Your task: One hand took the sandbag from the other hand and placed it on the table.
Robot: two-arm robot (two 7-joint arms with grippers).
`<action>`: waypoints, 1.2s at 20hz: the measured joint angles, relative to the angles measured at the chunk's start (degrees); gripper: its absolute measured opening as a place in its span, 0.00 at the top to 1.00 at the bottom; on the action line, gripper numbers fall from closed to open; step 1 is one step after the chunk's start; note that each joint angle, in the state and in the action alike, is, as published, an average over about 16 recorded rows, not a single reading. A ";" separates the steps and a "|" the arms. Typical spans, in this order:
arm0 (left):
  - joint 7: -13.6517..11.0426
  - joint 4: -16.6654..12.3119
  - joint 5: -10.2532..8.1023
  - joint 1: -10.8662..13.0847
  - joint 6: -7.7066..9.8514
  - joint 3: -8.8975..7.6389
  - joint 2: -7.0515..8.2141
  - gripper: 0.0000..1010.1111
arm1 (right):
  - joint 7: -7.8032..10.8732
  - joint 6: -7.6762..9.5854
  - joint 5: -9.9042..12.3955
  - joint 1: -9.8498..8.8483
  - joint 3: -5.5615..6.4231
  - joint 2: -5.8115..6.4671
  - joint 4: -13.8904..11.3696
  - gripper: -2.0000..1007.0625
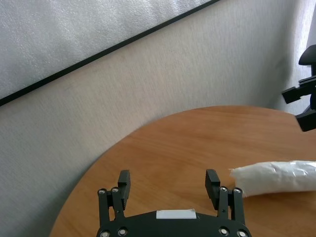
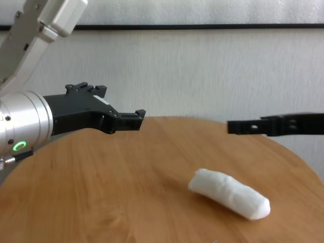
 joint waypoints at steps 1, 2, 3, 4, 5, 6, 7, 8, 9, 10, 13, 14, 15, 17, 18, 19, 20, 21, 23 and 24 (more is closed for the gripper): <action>0.00 0.00 0.00 0.00 0.00 0.00 0.00 0.01 | 0.25 -0.22 -0.64 0.40 -0.24 -0.55 0.27 0.01; 0.00 0.00 0.00 0.00 0.00 0.00 0.00 0.01 | 0.50 -0.41 -1.23 0.81 -0.47 -1.15 0.59 0.01; 0.00 0.00 0.00 0.00 0.00 0.00 0.00 0.01 | 0.72 -0.52 -1.65 1.21 -0.64 -1.76 0.94 0.01; 0.00 0.00 0.00 0.00 0.00 0.00 0.00 0.01 | 0.93 -0.60 -2.02 1.60 -0.78 -2.37 1.32 0.01; 0.00 0.00 0.00 0.00 0.00 0.00 0.00 0.01 | 1.13 -0.63 -2.31 1.99 -0.90 -3.00 1.71 0.01; 0.00 0.00 0.00 0.00 0.00 0.00 0.00 0.01 | 1.34 -0.65 -2.59 2.37 -1.02 -3.61 2.10 0.01; 0.00 0.00 0.00 0.00 0.00 0.00 0.00 0.01 | 1.54 -0.67 -2.87 2.76 -1.12 -4.21 2.48 0.01; 0.00 0.00 0.00 0.00 0.00 0.00 0.00 0.01 | 1.73 -0.69 -3.13 3.12 -1.21 -4.77 2.85 0.01; 0.00 0.00 0.00 0.00 0.00 0.00 0.00 0.01 | 1.90 -0.70 -3.38 3.46 -1.29 -5.28 3.20 0.01; 0.00 0.00 0.00 0.00 0.00 0.00 0.00 0.01 | 2.06 -0.72 -3.63 3.80 -1.37 -5.79 3.56 0.01; 0.00 0.00 0.00 0.00 0.00 0.00 0.00 0.01 | 2.42 -0.71 -4.32 4.70 -1.53 -7.26 4.60 0.01; 0.00 0.00 0.00 0.00 0.00 0.00 0.00 0.01 | 2.50 -0.69 -4.51 4.95 -1.55 -7.71 4.92 0.01; 0.00 0.00 0.00 0.00 0.00 0.00 0.00 0.01 | 2.55 -0.66 -4.67 5.18 -1.55 -8.17 5.24 0.01; 0.00 0.00 0.00 0.00 0.00 0.00 0.00 0.01 | 2.62 -0.57 -4.91 5.55 -1.49 -9.00 5.80 0.01; 0.00 0.00 0.00 0.00 0.00 0.00 0.00 0.01 | 2.64 -0.52 -5.00 5.69 -1.43 -9.40 6.05 0.01; 0.00 0.00 0.00 0.00 0.00 0.00 0.00 0.01 | 2.66 -0.48 -5.09 5.82 -1.37 -9.79 6.27 0.01; 0.00 0.00 0.00 0.00 0.00 0.00 0.00 0.01 | 2.66 -0.44 -5.18 5.93 -1.30 -10.17 6.48 0.01; 0.00 0.00 0.00 0.00 0.00 0.00 0.00 0.01 | 2.64 -0.41 -5.27 6.01 -1.23 -10.52 6.66 0.01; 0.00 0.00 0.00 0.00 0.00 0.00 0.00 0.01 | 2.58 -0.37 -5.44 6.13 -1.06 -11.22 6.95 0.01; 0.00 0.00 0.00 0.00 0.00 0.00 0.00 0.01 | 2.54 -0.36 -5.52 6.16 -0.97 -11.55 7.06 0.01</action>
